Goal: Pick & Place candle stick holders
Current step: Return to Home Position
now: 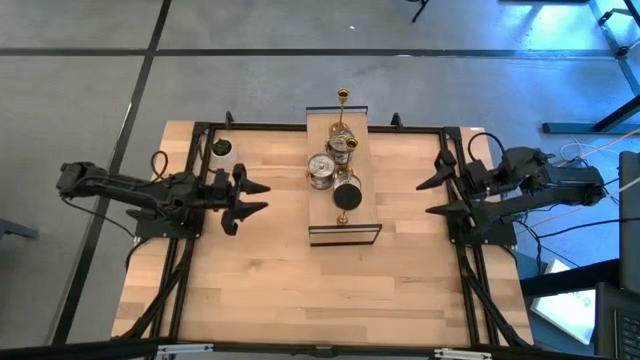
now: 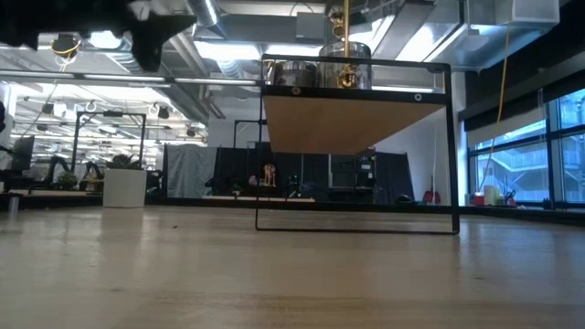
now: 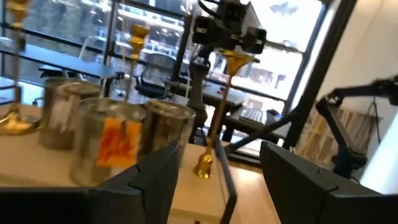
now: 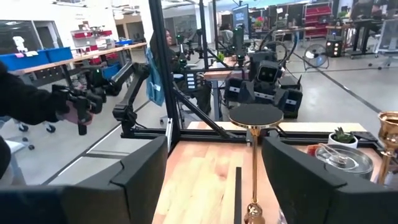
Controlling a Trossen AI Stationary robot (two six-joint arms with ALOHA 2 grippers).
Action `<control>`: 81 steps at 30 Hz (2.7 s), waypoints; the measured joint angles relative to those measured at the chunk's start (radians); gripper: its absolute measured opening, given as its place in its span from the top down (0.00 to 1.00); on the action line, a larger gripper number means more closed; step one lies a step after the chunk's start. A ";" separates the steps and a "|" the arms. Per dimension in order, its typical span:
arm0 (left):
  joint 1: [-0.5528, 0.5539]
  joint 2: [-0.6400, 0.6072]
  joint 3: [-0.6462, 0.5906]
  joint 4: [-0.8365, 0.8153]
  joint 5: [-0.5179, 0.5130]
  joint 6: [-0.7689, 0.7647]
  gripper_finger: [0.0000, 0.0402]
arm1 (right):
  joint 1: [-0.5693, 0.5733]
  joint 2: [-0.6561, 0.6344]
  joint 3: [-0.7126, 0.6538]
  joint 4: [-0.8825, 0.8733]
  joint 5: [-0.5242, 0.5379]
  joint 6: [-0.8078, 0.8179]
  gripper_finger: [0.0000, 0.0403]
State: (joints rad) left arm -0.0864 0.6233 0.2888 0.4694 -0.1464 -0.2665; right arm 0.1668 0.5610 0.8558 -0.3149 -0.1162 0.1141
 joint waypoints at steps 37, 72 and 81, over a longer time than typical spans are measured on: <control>0.022 -0.623 -0.278 -0.205 0.007 -0.005 0.46 | -0.010 0.000 0.000 -0.036 0.011 0.035 0.34; 0.022 -0.623 -0.280 -0.429 -0.017 -0.192 0.46 | -0.011 -0.212 -0.219 -0.033 -0.018 0.016 0.34; 0.022 -0.623 -0.280 -0.429 -0.017 -0.192 0.46 | -0.011 -0.458 -0.483 0.076 0.177 0.068 0.34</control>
State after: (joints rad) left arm -0.0647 0.0006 0.0086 0.0406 -0.1635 -0.4583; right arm 0.1562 0.1030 0.3728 -0.2394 0.0608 0.1825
